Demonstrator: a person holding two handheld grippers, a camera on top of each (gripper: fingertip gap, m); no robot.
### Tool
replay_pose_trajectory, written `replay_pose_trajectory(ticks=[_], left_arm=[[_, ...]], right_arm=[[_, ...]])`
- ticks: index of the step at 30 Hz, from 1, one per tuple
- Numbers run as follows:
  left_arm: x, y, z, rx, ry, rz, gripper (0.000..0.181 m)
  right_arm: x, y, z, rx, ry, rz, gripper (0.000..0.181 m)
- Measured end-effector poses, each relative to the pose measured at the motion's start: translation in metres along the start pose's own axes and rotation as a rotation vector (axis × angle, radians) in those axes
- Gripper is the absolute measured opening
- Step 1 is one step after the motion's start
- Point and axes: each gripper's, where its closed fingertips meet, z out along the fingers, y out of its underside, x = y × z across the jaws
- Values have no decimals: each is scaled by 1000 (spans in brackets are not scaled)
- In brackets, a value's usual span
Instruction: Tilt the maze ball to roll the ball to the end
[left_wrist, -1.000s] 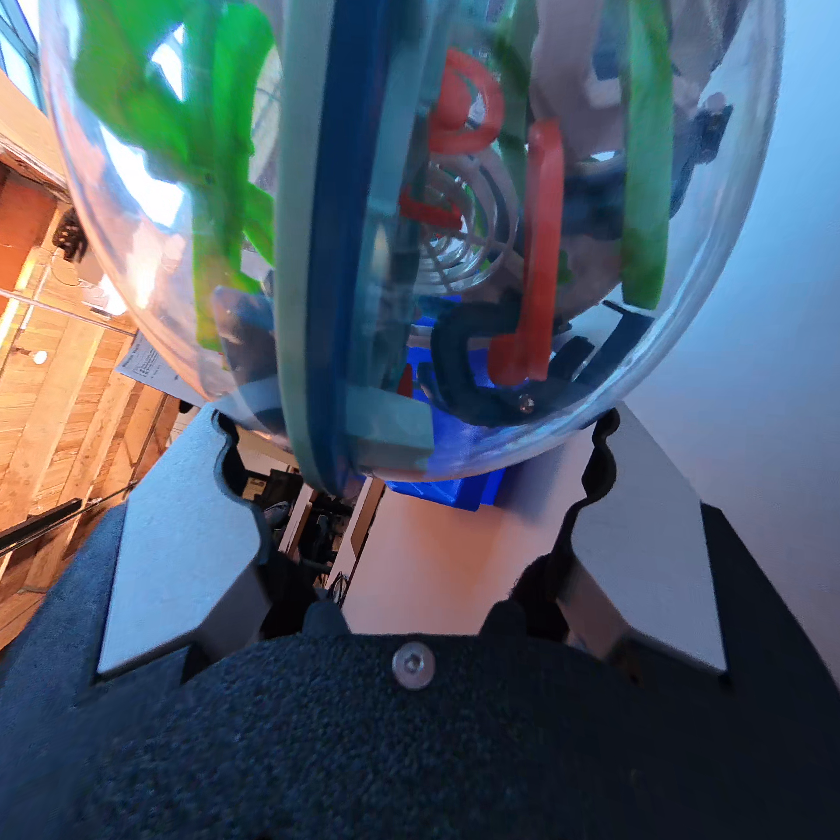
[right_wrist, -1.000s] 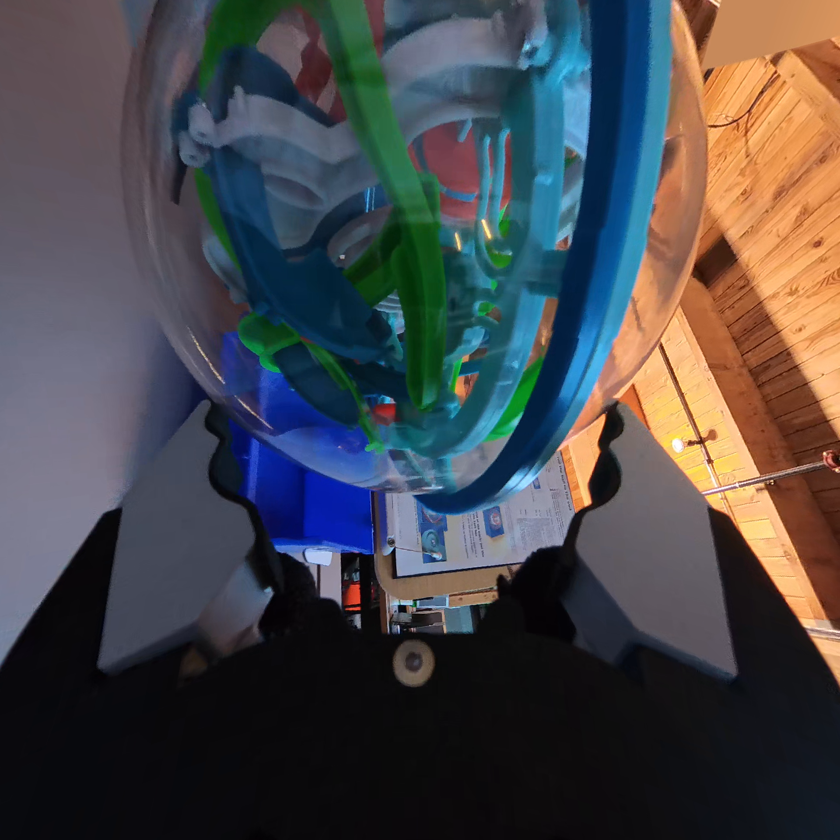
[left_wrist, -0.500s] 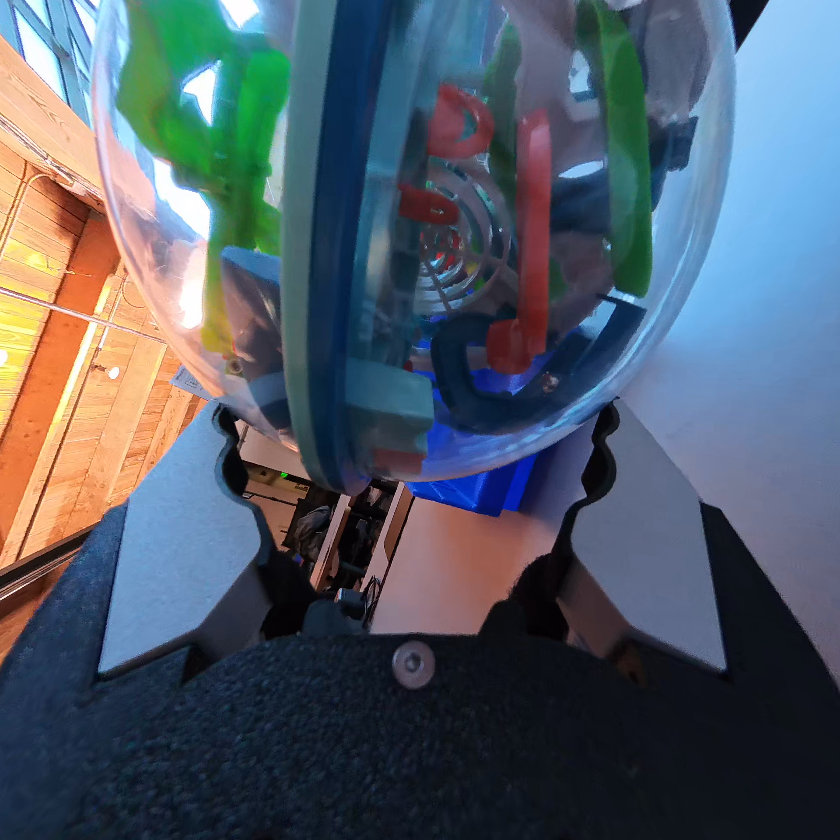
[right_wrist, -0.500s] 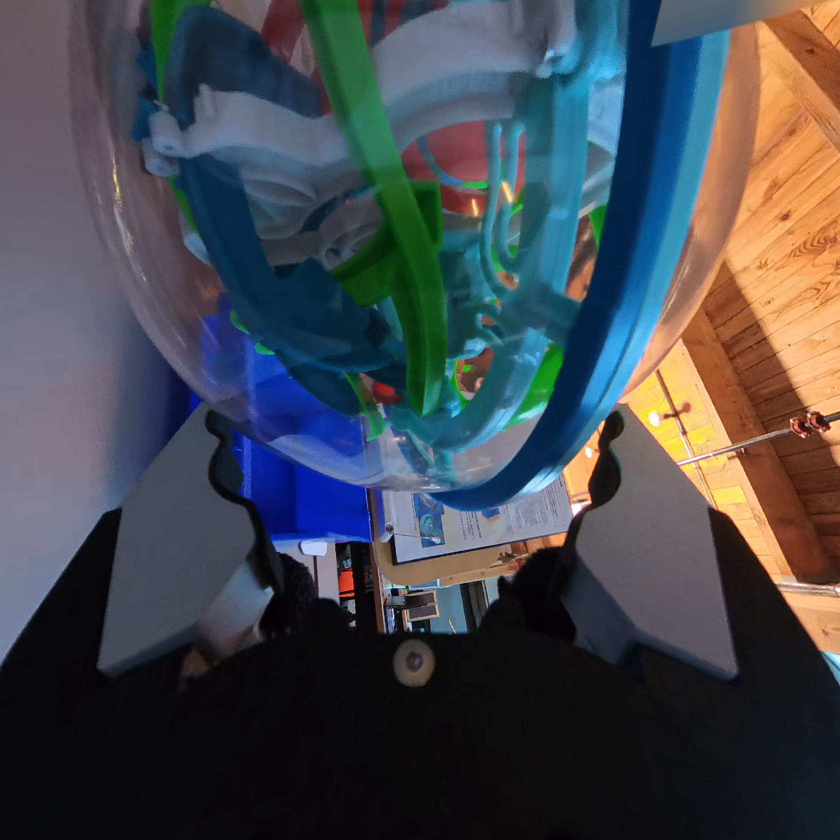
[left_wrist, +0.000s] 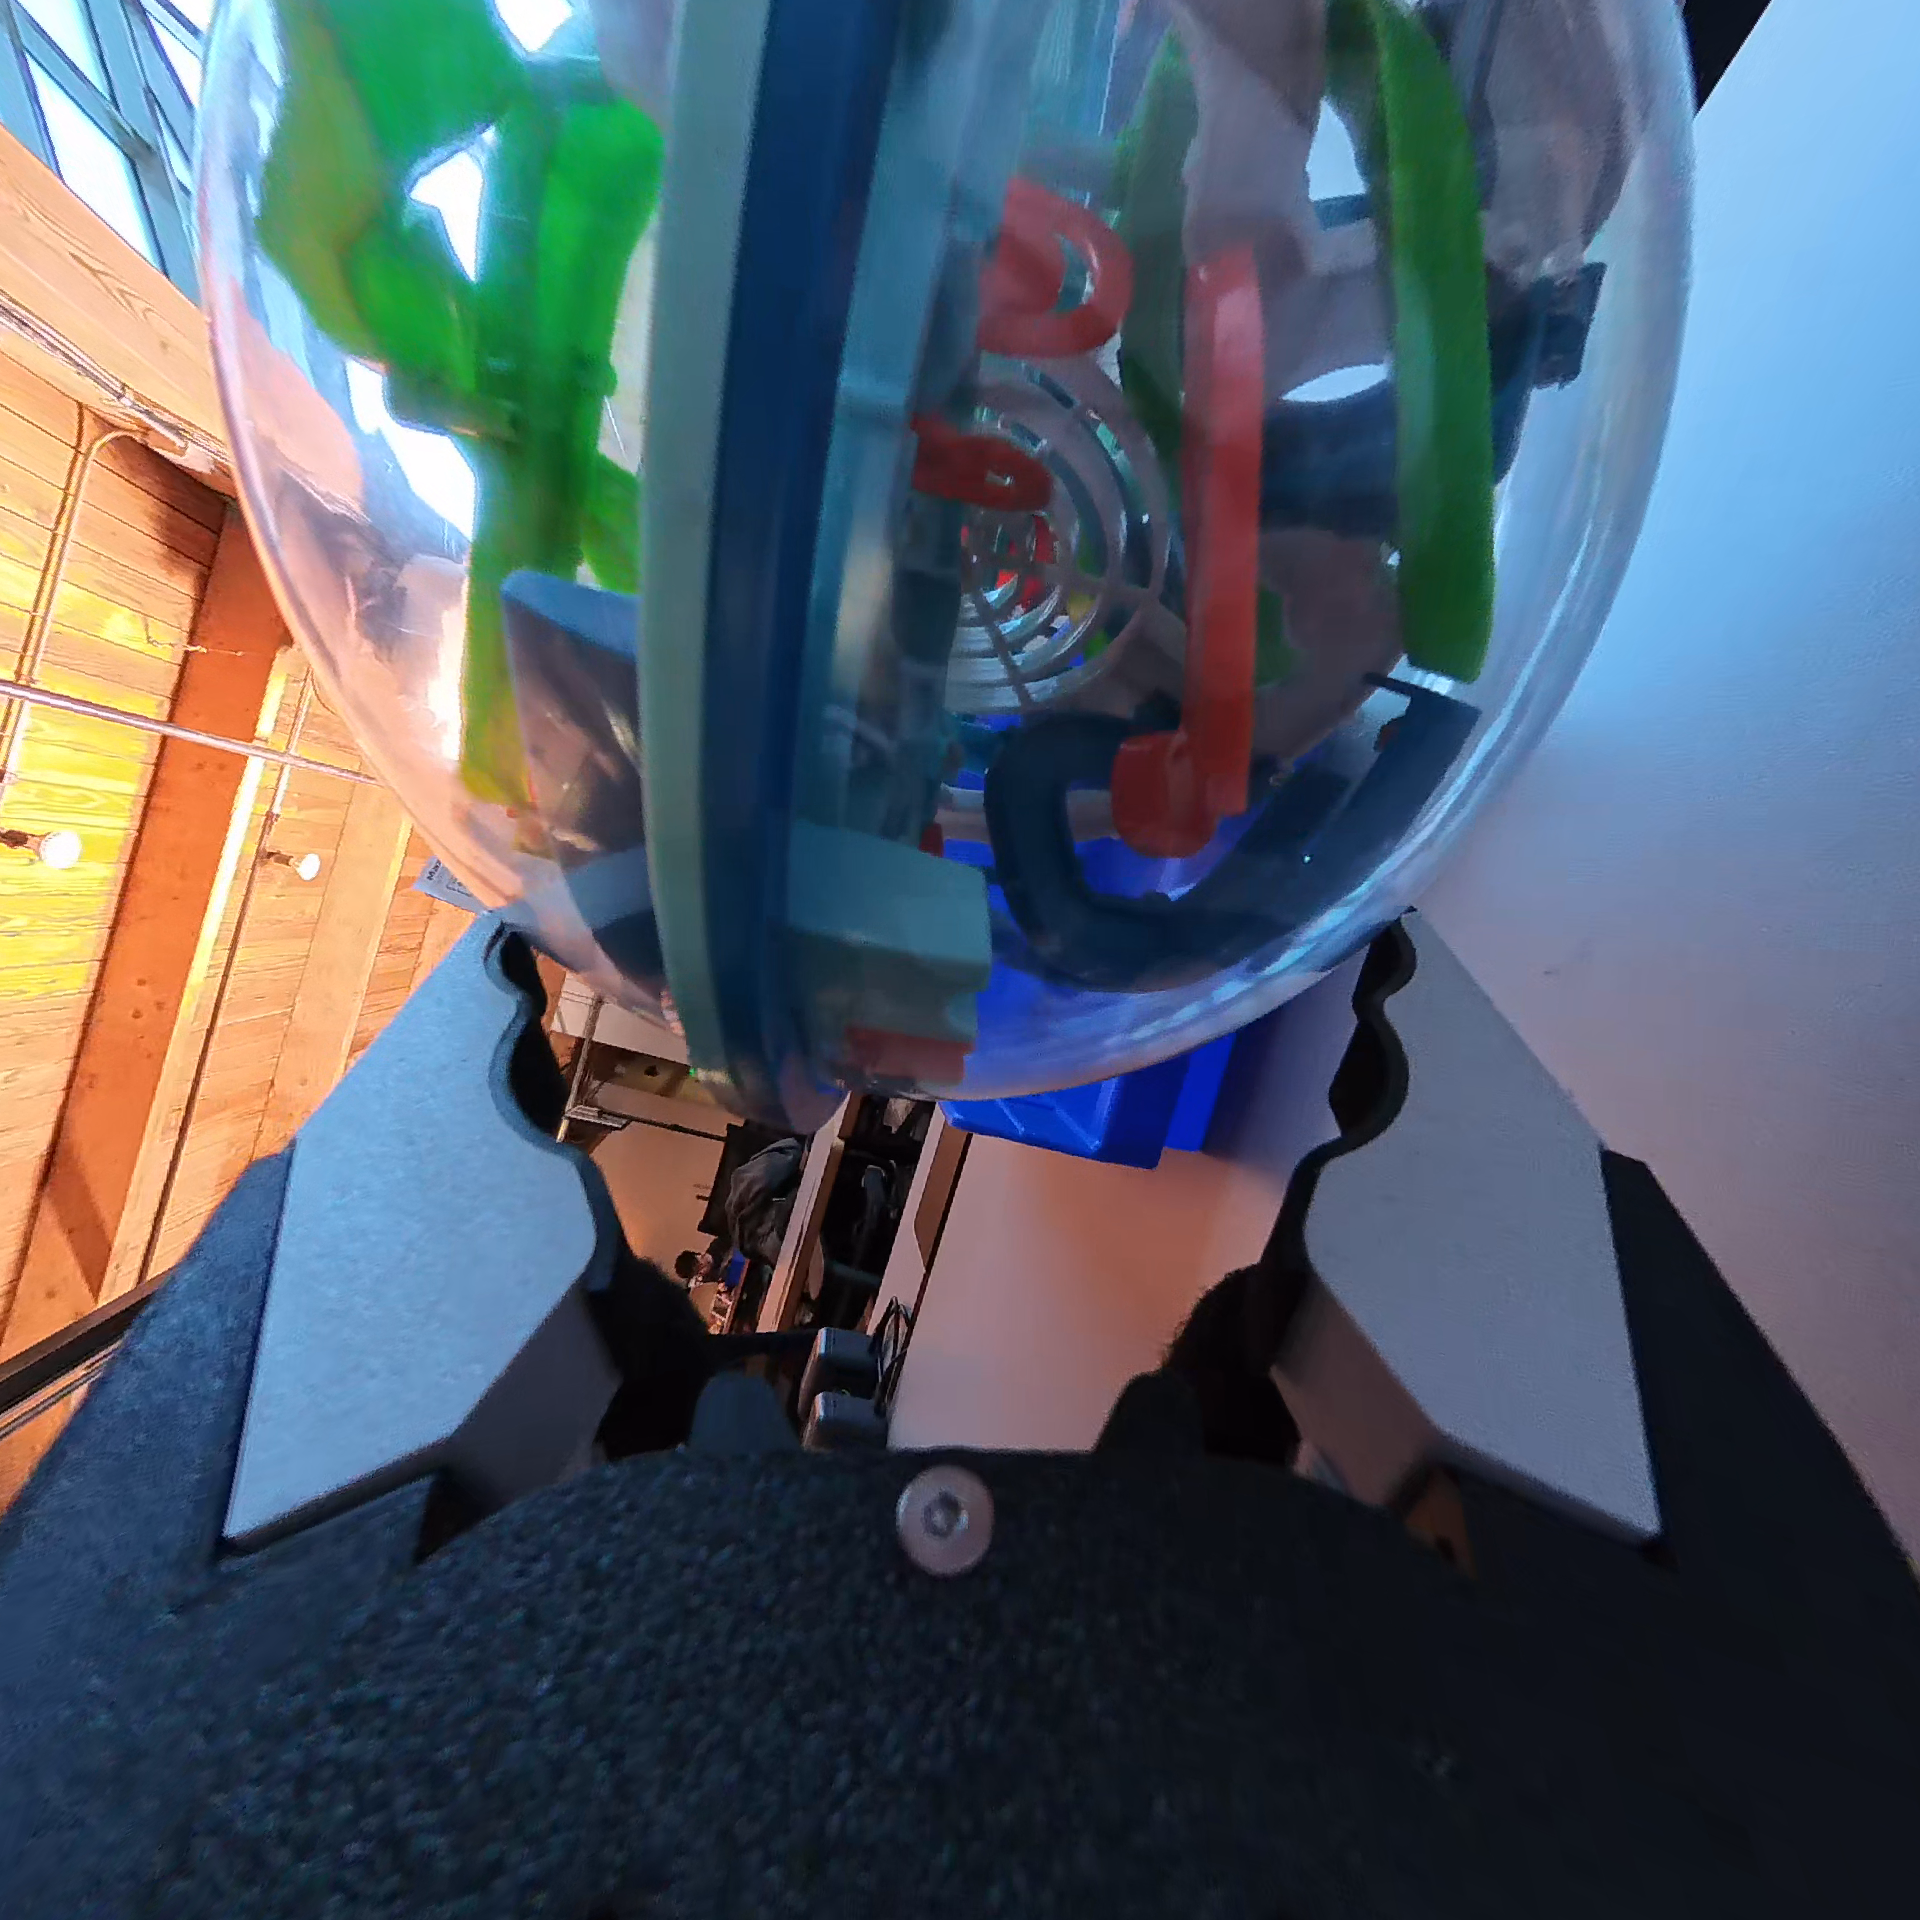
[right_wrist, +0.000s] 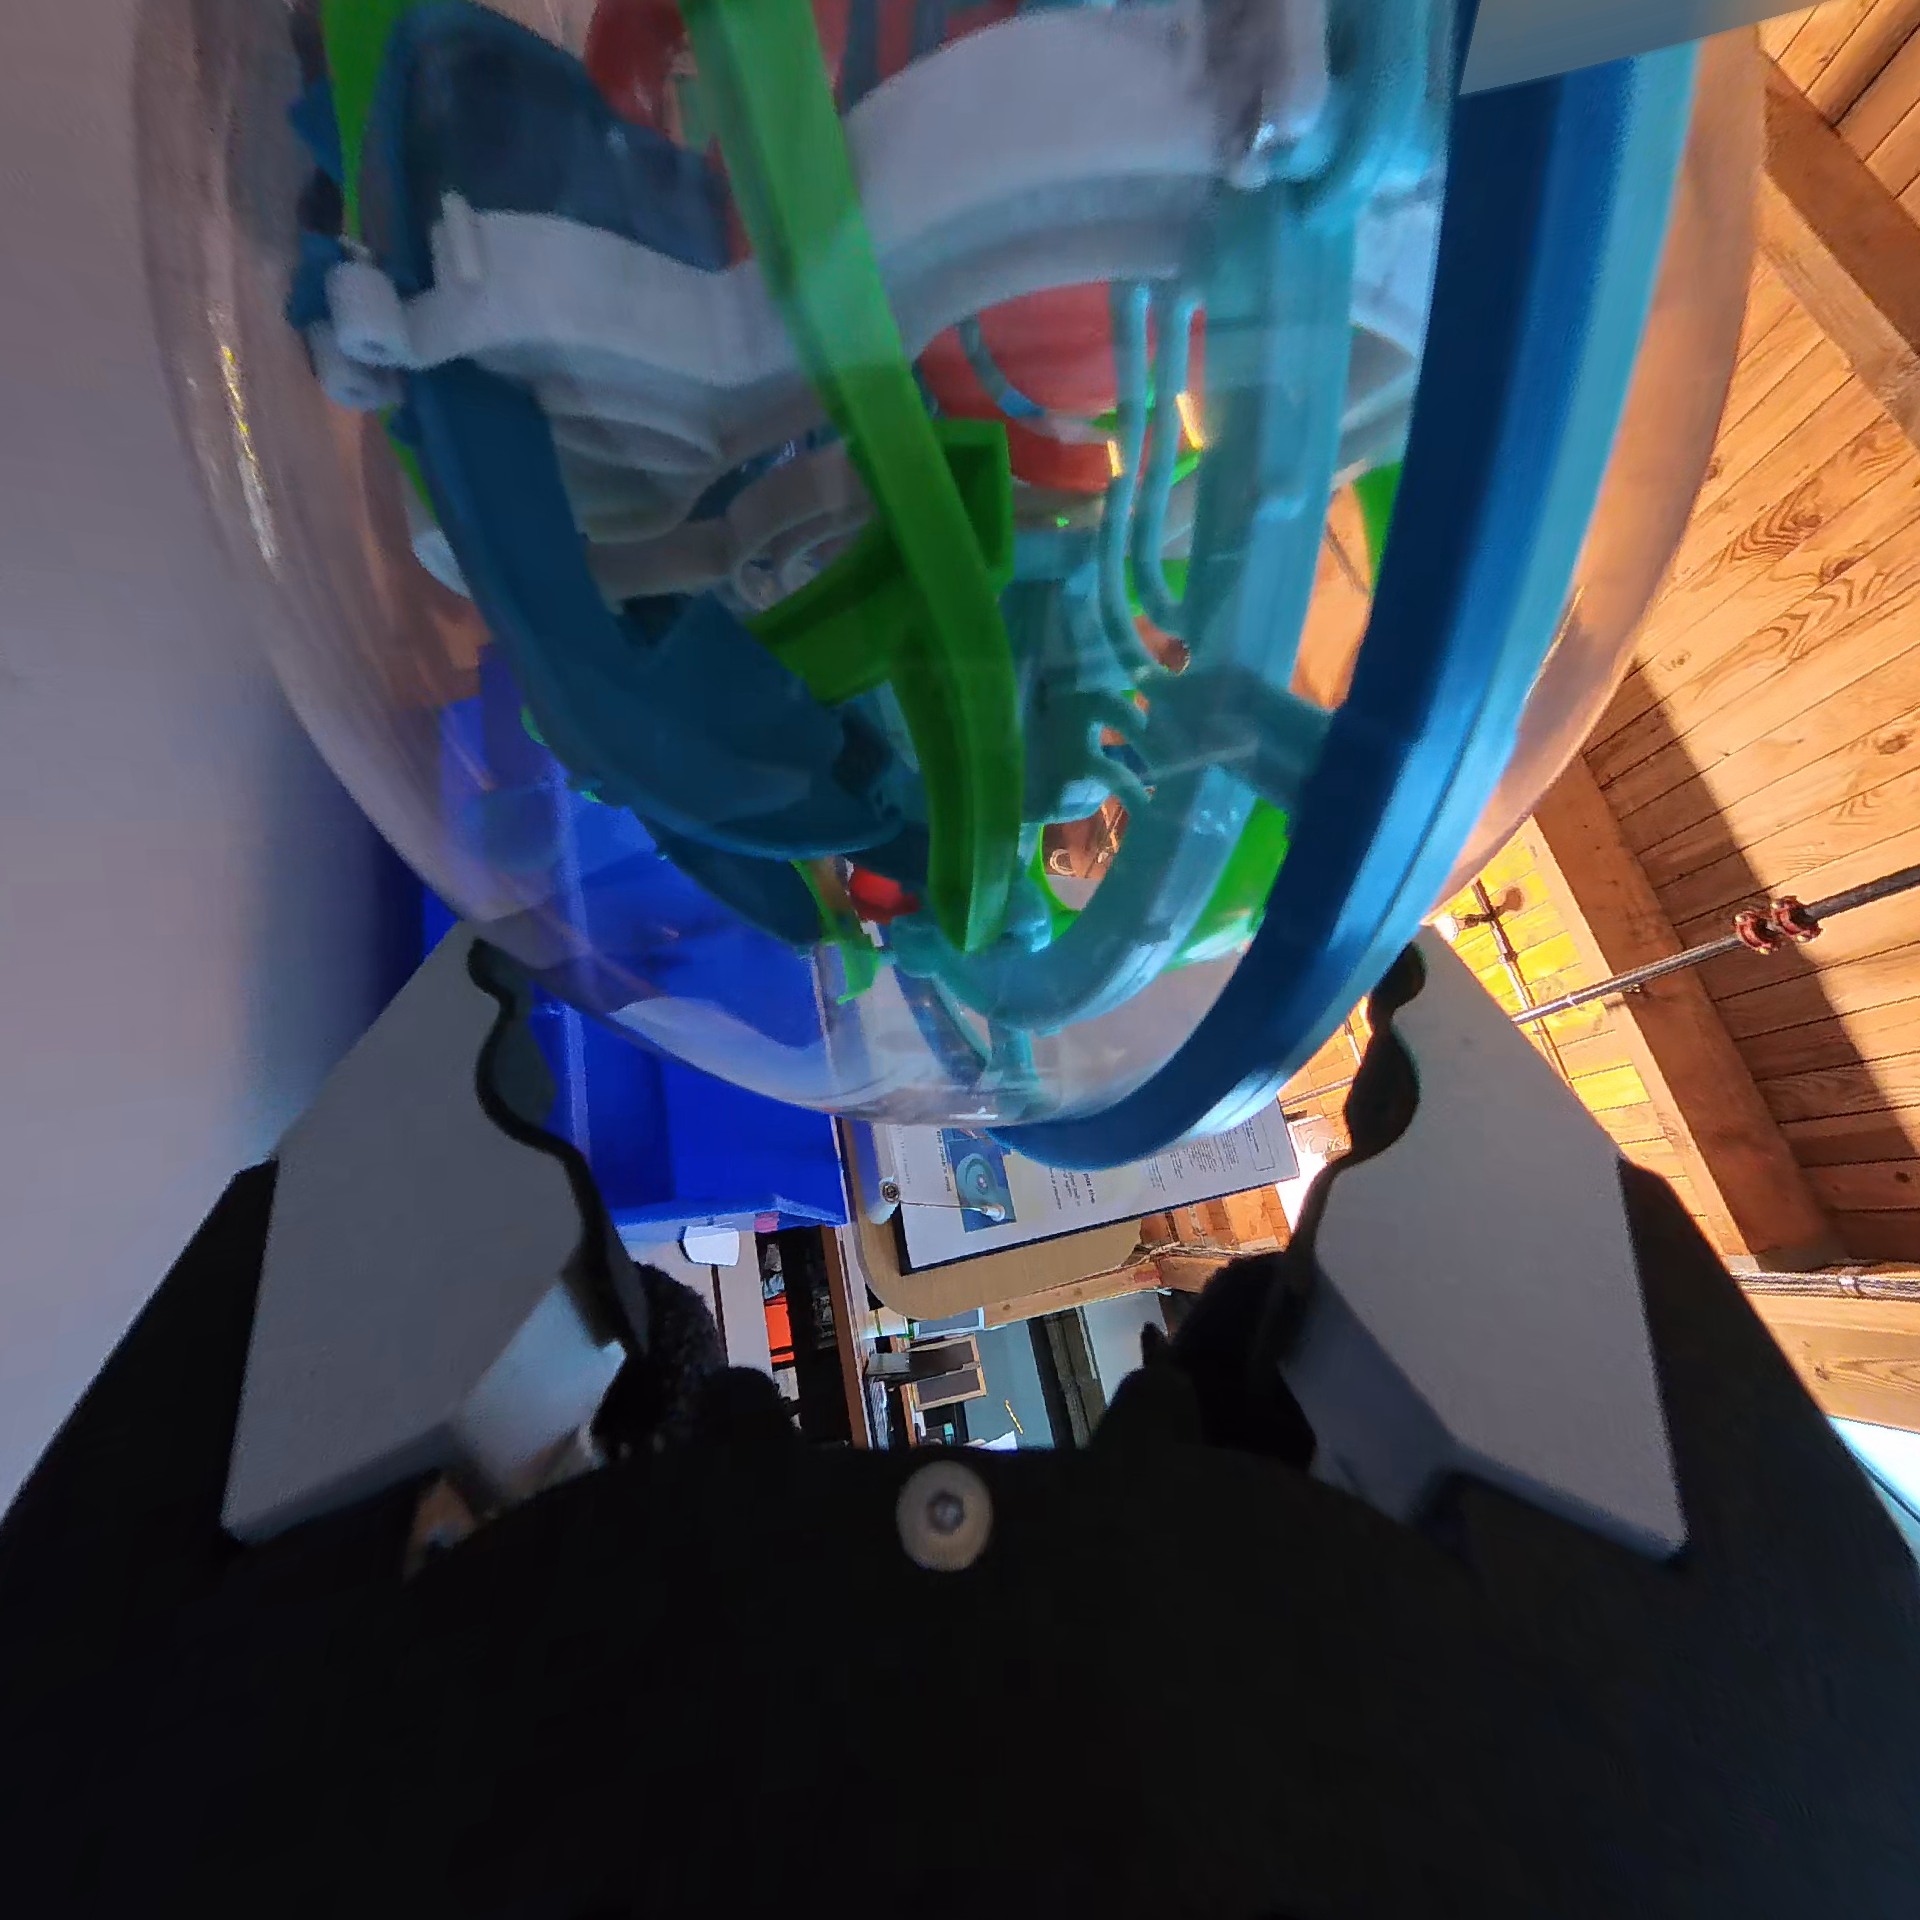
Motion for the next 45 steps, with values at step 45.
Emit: replay_pose_trajectory(ticks=[45], left_arm=[[40,5,2,-39,152,-164,147]], right_arm=[[-52,28,-7,-256,-223,211,150]])
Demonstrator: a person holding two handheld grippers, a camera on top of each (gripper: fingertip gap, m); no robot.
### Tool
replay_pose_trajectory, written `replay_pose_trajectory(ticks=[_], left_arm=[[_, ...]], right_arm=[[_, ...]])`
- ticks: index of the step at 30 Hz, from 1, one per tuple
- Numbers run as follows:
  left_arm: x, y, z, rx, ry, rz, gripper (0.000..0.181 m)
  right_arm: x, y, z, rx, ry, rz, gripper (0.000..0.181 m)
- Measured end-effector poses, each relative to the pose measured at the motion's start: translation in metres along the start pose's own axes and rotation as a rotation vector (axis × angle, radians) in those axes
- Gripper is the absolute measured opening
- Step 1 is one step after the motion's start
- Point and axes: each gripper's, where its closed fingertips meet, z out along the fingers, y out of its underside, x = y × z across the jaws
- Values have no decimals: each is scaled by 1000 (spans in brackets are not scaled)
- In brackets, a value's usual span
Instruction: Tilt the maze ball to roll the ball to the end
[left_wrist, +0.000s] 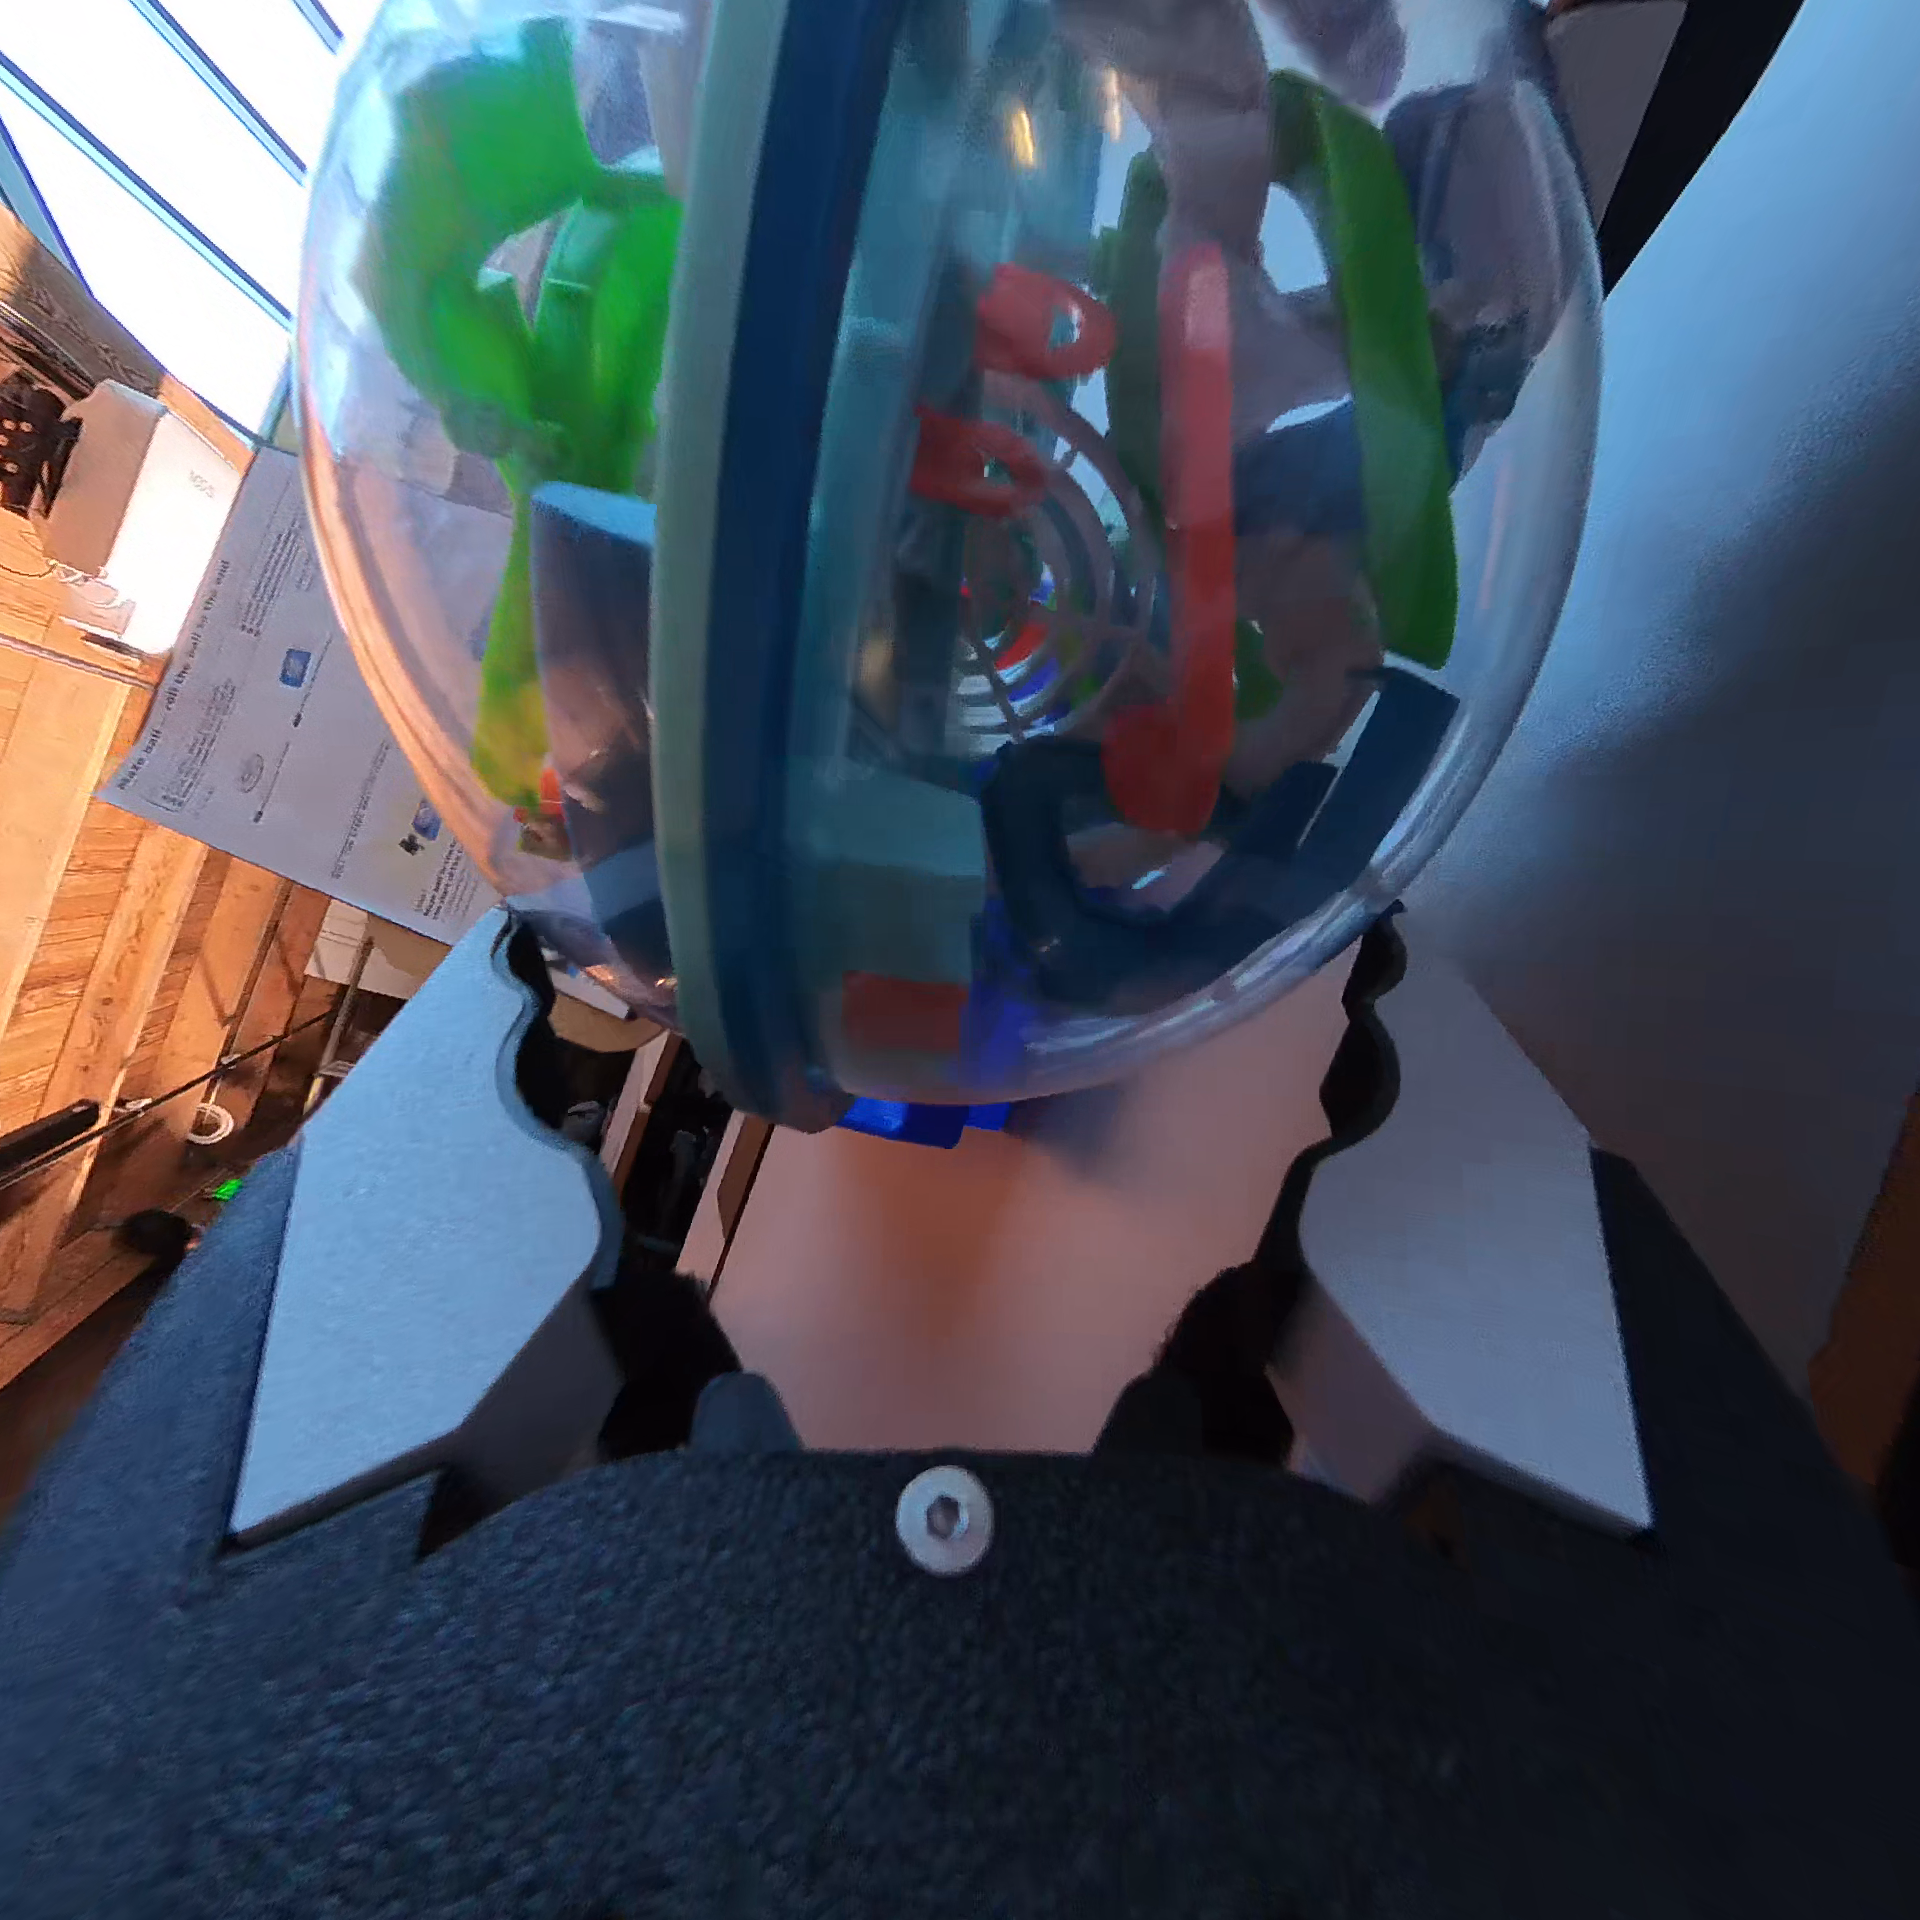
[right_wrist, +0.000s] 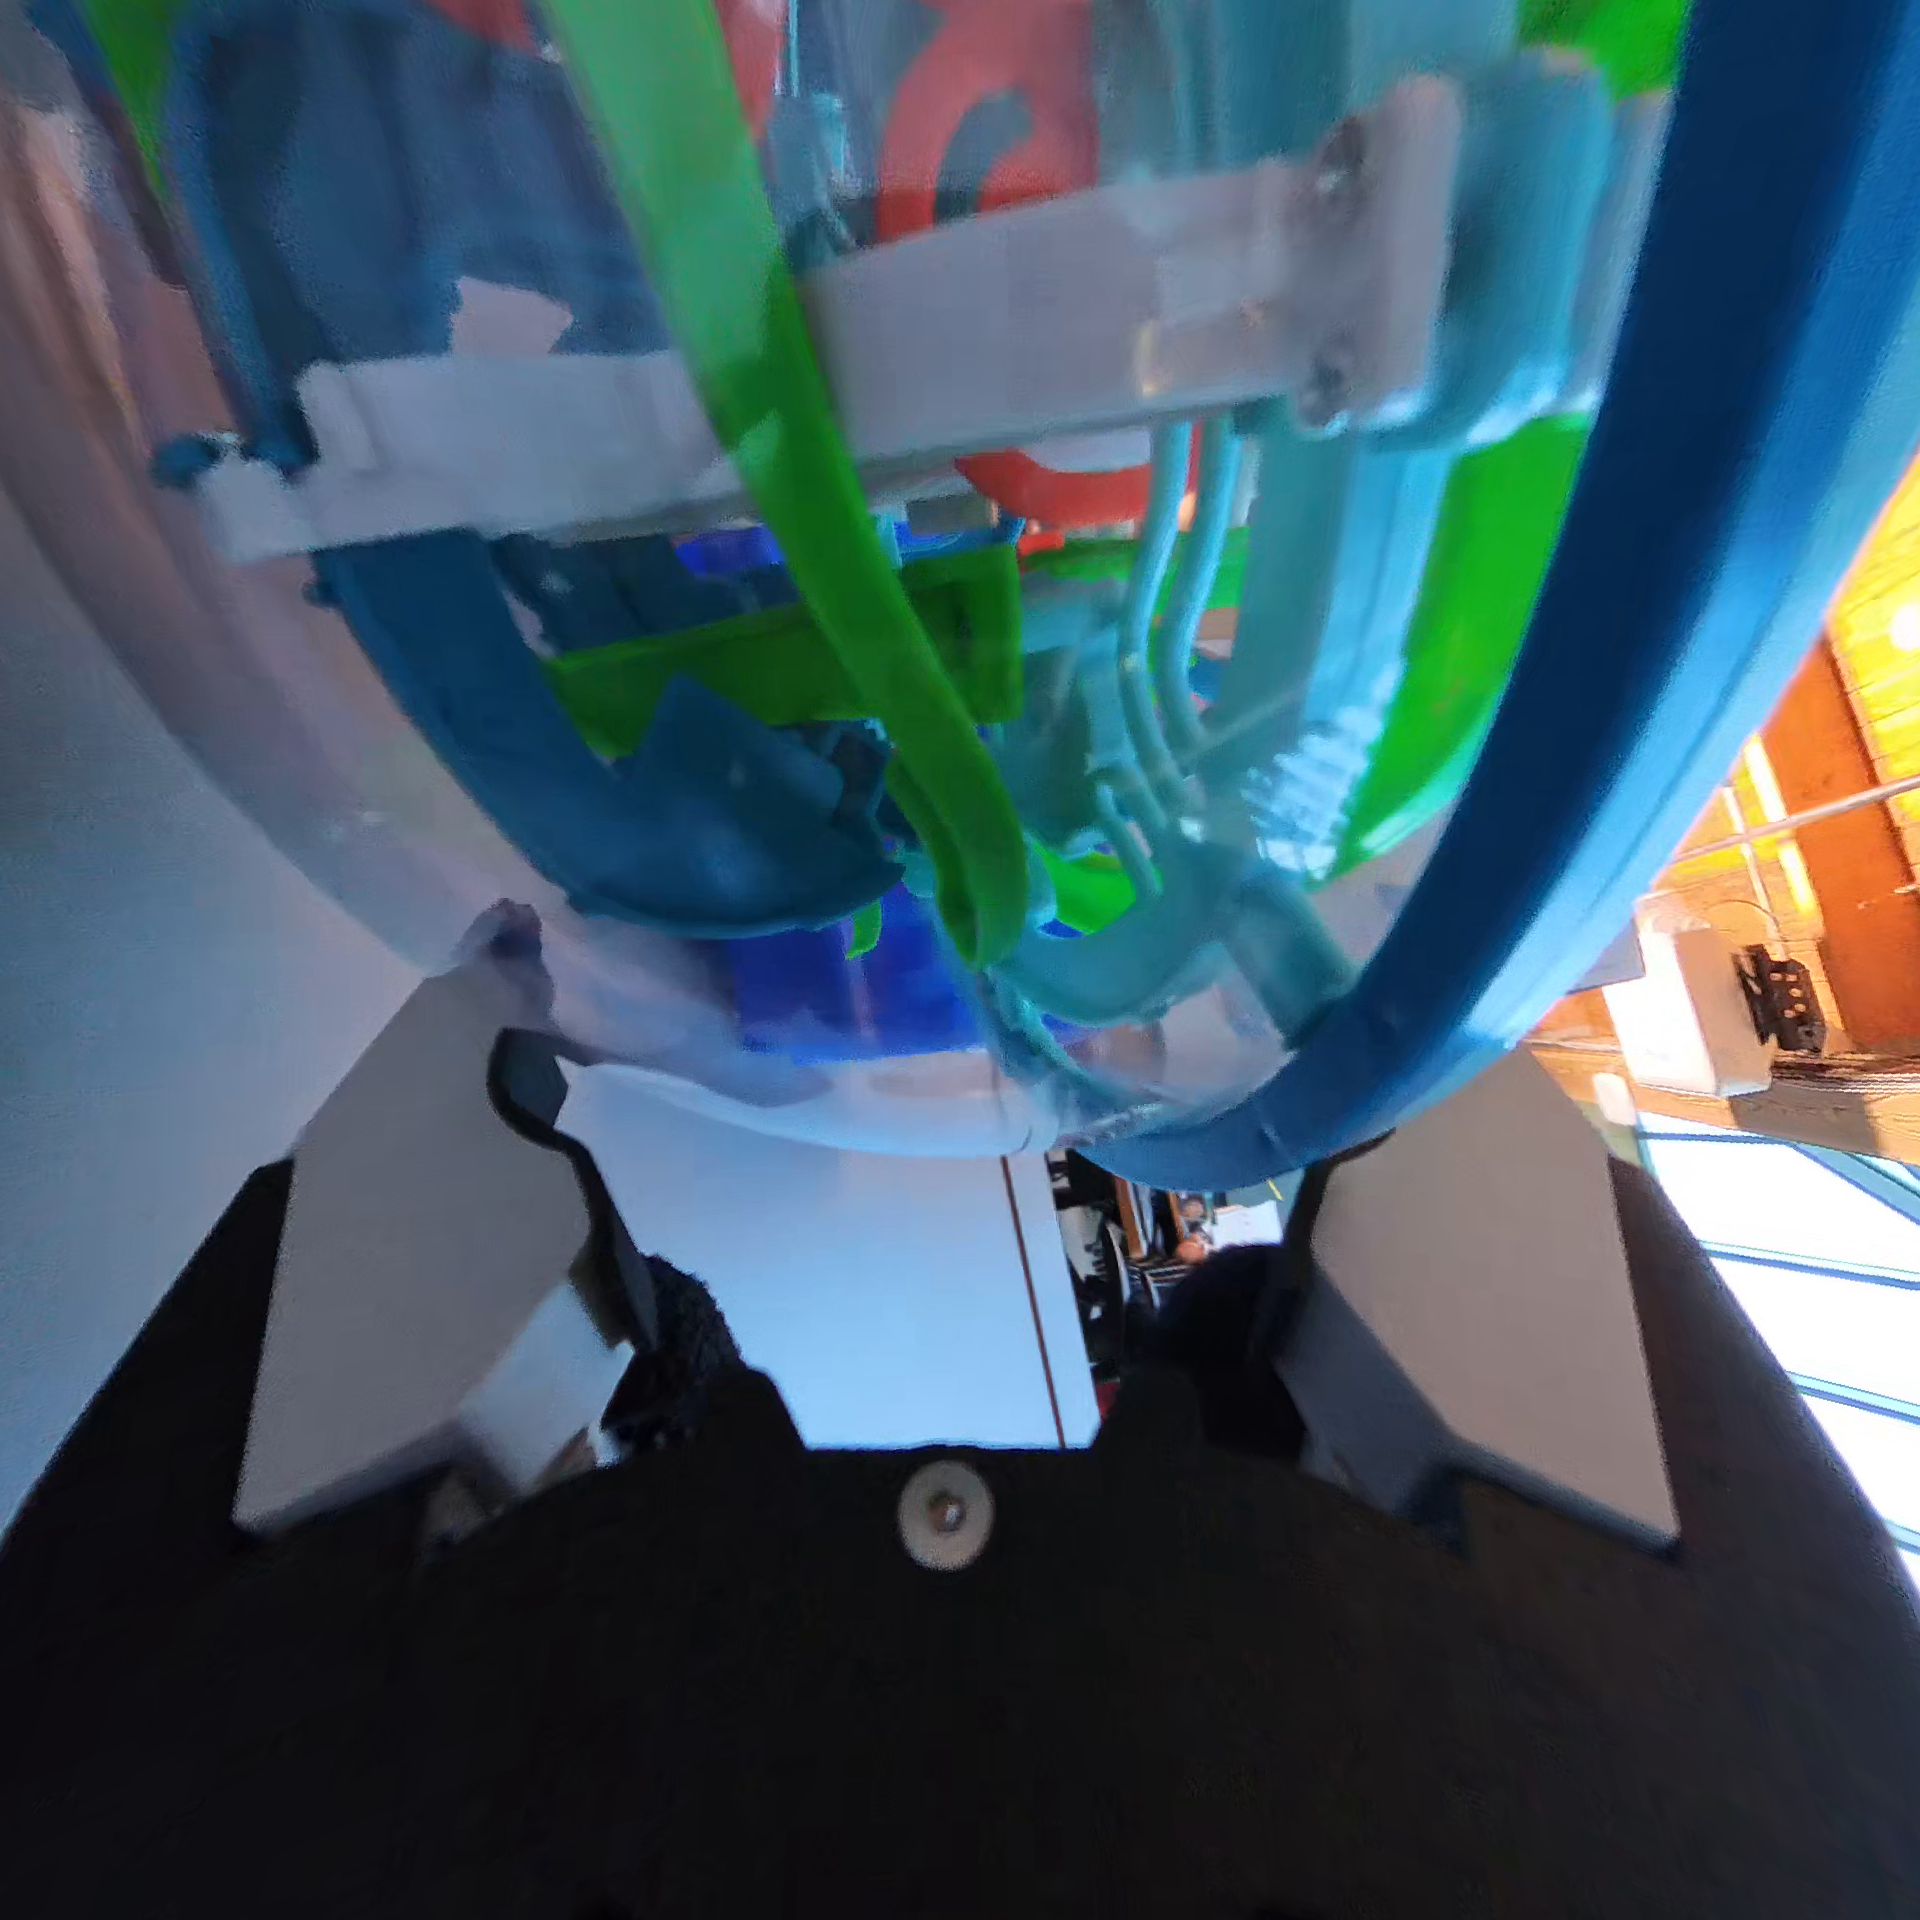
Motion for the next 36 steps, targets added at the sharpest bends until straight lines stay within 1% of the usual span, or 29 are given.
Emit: replay_pose_trajectory(ticks=[5,9,11,13,15,16,19,21,25,29,36], left_arm=[[6,-4,-16,1,65,-68,146],[10,-16,-30,62,167,-203,146],[11,-20,-33,88,205,-243,146],[11,-22,-33,115,210,-247,146],[12,-18,-30,111,174,-206,146],[11,-16,-27,102,134,-164,146],[11,-8,-22,50,-26,-7,145],[13,-6,-22,41,-85,30,145],[14,-10,-22,61,-164,91,145],[11,-23,-23,79,-230,175,145],[-5,-58,-32,92,-291,319,145]], right_arm=[[-7,-15,-13,12,-69,40,149],[-12,-30,-25,84,-209,134,150],[-14,-35,-30,122,-245,179,150],[-16,-35,-29,146,-241,209,151],[-17,-34,-24,177,-196,203,153],[-17,-31,-20,176,-156,175,153],[-10,-21,-13,100,8,31,153],[-9,-22,-15,104,63,-29,153],[-2,-23,-24,107,156,-104,153],[6,-20,-29,112,239,-118,154],[30,-17,-46,124,380,-61,146]])
